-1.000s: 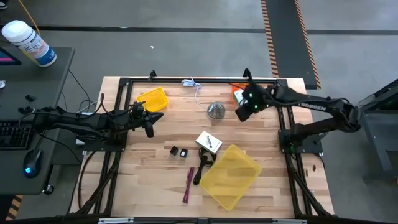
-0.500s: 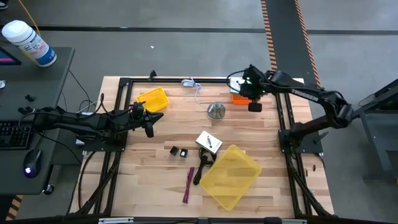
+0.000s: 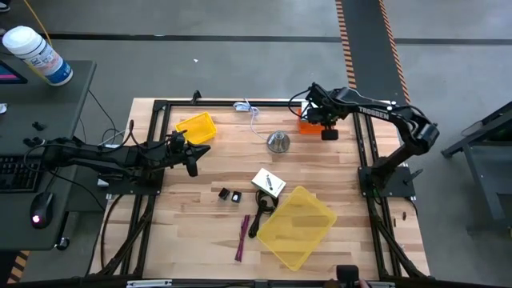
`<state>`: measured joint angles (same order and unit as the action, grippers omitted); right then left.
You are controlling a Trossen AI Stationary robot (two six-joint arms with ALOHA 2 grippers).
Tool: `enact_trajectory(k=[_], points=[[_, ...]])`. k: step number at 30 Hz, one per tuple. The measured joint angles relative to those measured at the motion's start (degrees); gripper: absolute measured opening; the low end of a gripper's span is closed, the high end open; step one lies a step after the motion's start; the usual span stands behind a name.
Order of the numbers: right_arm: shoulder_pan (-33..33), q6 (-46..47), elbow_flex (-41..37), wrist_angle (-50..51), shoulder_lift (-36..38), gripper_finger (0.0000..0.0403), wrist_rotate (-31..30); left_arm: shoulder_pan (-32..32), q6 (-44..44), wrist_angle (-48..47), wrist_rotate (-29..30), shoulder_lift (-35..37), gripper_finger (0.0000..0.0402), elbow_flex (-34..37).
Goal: Pick and place items into bin
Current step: Put the top white card reader box into the orange bin, then put the white card reader box into the orange bin
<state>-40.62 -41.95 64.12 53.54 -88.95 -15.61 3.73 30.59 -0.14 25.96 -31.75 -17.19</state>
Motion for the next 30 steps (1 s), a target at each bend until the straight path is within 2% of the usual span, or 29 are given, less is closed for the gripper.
enact_trajectory(k=[5,13,19,22,25,27,30], points=[[0.2,-1.1,0.0,0.3,0.0,0.0023,0.7,0.0,0.0,0.0,0.0,0.0,0.0001,0.0],[0.4,-0.5,0.0,-0.1,0.0,0.0079,-1.1,0.0,0.0,0.0,0.0,0.0,0.0001,0.0],[3.8,6.7,2.8,3.4,0.1,0.0098,-1.8,0.0,-0.1,0.0,0.0,0.0,0.0001,0.0],[7.0,13.9,7.0,7.4,0.1,0.0097,3.4,0.0,-0.1,0.0,0.0,0.0,0.0001,0.0],[10.5,23.6,11.6,8.7,0.2,0.0097,14.3,0.0,-0.7,0.0,-0.2,0.0,0.0001,0.0],[13.2,28.4,14.1,8.3,0.2,0.0098,20.2,0.0,-2.8,0.0,-2.4,0.0,0.0001,0.0],[17.6,33.0,16.5,6.5,0.2,0.0098,23.0,0.0,-7.6,0.1,-9.0,-0.4,0.0001,0.0]])
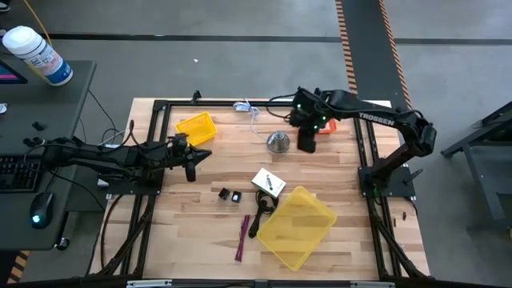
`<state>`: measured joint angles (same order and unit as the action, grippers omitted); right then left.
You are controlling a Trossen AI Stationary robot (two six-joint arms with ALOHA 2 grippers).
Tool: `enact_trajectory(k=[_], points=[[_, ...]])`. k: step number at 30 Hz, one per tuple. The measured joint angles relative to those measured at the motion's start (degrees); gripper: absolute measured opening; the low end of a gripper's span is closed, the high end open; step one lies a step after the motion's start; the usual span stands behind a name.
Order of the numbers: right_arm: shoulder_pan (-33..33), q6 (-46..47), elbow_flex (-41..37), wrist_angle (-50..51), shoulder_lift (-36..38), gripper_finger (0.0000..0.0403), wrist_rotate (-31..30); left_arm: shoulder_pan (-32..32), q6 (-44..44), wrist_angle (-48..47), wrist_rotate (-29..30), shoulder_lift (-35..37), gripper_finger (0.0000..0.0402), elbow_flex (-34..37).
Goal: Pick and place items into bin
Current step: Put the white card reader box into the orange bin
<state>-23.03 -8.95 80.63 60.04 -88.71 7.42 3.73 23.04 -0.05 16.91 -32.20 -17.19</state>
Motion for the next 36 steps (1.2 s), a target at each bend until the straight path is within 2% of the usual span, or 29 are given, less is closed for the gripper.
enact_trajectory(k=[3,6,13,23,26,31,36], points=[[3.7,3.0,1.3,-1.3,0.0,0.0099,-0.6,0.0,-2.2,0.5,-7.3,-2.1,0.0001,0.0],[6.4,6.6,1.9,-2.4,0.0,0.0099,-0.6,0.0,-4.6,-0.2,-11.2,-6.6,0.0001,-1.7],[9.9,18.7,2.0,-4.0,0.0,0.0099,-3.9,0.0,-18.4,-1.1,-11.1,-23.9,0.0001,-12.7],[13.6,23.7,1.9,7.2,0.4,0.0099,-3.1,0.0,-35.4,-6.1,-11.8,-48.8,0.0003,-29.0],[14.9,25.8,1.9,8.2,1.9,0.0099,-3.9,0.0,-36.4,-7.7,-12.9,-53.4,0.0021,-32.7],[17.9,29.8,1.5,9.2,7.0,0.0099,-9.5,0.0,-36.3,-6.8,-13.4,-57.5,0.0077,-35.7],[20.5,35.2,-4.9,7.4,15.1,0.0099,-9.7,0.0,-37.6,-5.7,-13.4,-58.7,0.0136,-36.1]])
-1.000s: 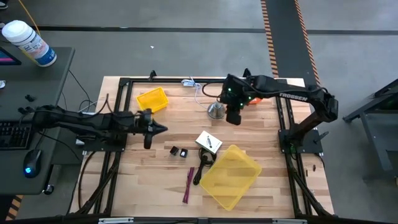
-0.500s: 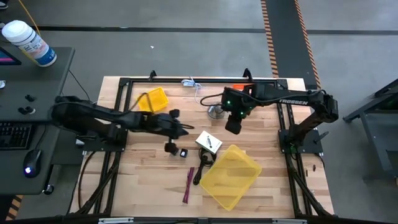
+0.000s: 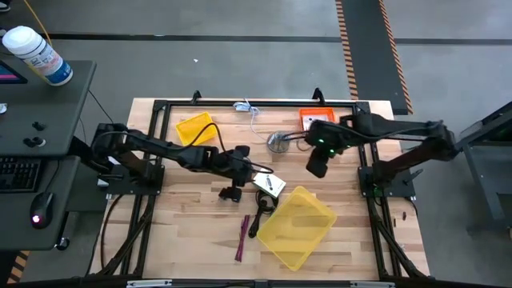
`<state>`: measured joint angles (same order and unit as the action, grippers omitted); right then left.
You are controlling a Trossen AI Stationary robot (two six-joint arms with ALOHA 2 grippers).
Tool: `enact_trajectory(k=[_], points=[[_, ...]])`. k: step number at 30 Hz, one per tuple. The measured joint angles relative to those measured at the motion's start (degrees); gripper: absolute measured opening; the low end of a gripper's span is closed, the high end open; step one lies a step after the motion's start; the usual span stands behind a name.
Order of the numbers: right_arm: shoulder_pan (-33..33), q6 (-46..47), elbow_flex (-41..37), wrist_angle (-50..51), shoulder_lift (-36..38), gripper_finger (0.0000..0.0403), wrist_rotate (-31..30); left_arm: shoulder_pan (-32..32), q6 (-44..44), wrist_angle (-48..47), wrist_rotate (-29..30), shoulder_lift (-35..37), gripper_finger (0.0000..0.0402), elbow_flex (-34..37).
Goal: Pick and place items into bin
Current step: Put the white card reader box into the orange bin
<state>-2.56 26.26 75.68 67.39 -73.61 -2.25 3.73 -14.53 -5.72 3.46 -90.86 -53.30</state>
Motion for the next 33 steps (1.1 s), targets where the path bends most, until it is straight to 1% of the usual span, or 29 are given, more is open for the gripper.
enact_trajectory(k=[3,8,12,16,21,26,28,31,33], points=[[1.9,4.4,-6.4,-2.6,5.6,0.0099,0.3,0.0,-3.4,0.0,0.0,-0.1,0.0164,0.0],[4.7,13.5,-16.0,-9.9,13.8,0.0098,1.3,0.0,-7.4,0.1,1.2,-0.6,0.0201,0.0],[6.6,18.5,-20.9,-14.8,18.5,0.0098,0.5,0.0,-8.4,1.0,1.5,-1.4,0.0225,0.0],[8.3,20.2,-24.0,-18.7,21.5,0.0098,-1.3,-0.4,-8.2,3.2,2.3,-3.8,0.0239,-0.1],[9.9,20.0,-24.9,-20.2,22.5,0.0098,-1.2,-2.3,-12.2,3.1,7.1,-7.5,0.0234,0.0],[11.9,18.5,-24.9,-20.9,22.5,0.0098,-0.8,-3.2,-12.3,3.8,7.9,-8.9,0.0215,0.0],[12.5,18.3,-24.9,-21.5,22.5,0.0098,-0.9,-3.2,-12.1,5.5,8.3,-8.9,0.0209,0.0],[13.0,18.3,-24.9,-21.6,22.5,0.0098,-1.9,-3.1,-13.1,6.4,10.5,-8.8,0.0204,0.0],[13.2,18.1,-24.9,-21.6,22.5,0.0098,-2.6,-3.1,-14.3,6.3,10.5,-8.8,0.0203,0.0]])
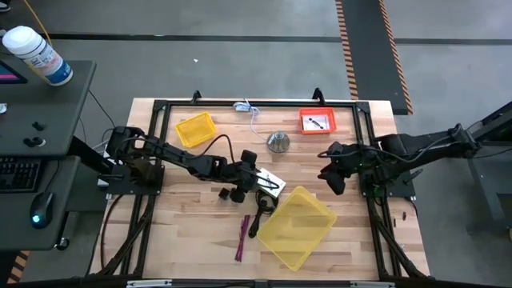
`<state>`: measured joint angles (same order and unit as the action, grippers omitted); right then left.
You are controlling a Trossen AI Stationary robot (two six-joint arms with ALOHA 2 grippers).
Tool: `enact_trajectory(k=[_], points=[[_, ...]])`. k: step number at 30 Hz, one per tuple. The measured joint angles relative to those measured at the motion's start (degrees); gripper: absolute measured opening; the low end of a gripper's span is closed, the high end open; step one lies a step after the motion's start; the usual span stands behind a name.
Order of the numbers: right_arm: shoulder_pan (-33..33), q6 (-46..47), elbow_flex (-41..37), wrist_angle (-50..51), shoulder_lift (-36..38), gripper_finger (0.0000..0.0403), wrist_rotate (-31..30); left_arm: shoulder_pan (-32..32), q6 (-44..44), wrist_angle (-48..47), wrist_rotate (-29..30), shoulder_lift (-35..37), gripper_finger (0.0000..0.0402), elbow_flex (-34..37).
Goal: Pick and place items into bin
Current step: Put the white card reader box into the orange bin
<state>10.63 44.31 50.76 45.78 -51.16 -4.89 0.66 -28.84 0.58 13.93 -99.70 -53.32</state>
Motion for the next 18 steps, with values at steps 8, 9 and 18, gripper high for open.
enact_trajectory(k=[8,9,18], points=[[0.0,-0.2,0.0,0.0,0.0,0.0098,-1.0,-1.4,-2.2,-1.1,-1.7,0.0,0.0203,0.0],[0.0,-0.2,0.0,0.0,0.0,0.0098,-1.2,-1.7,-2.3,-1.0,-1.7,0.0,0.0203,0.0],[0.0,0.1,0.0,-0.1,0.0,0.0098,-2.1,-2.9,-2.7,-0.5,5.2,-4.3,0.0203,0.0]])
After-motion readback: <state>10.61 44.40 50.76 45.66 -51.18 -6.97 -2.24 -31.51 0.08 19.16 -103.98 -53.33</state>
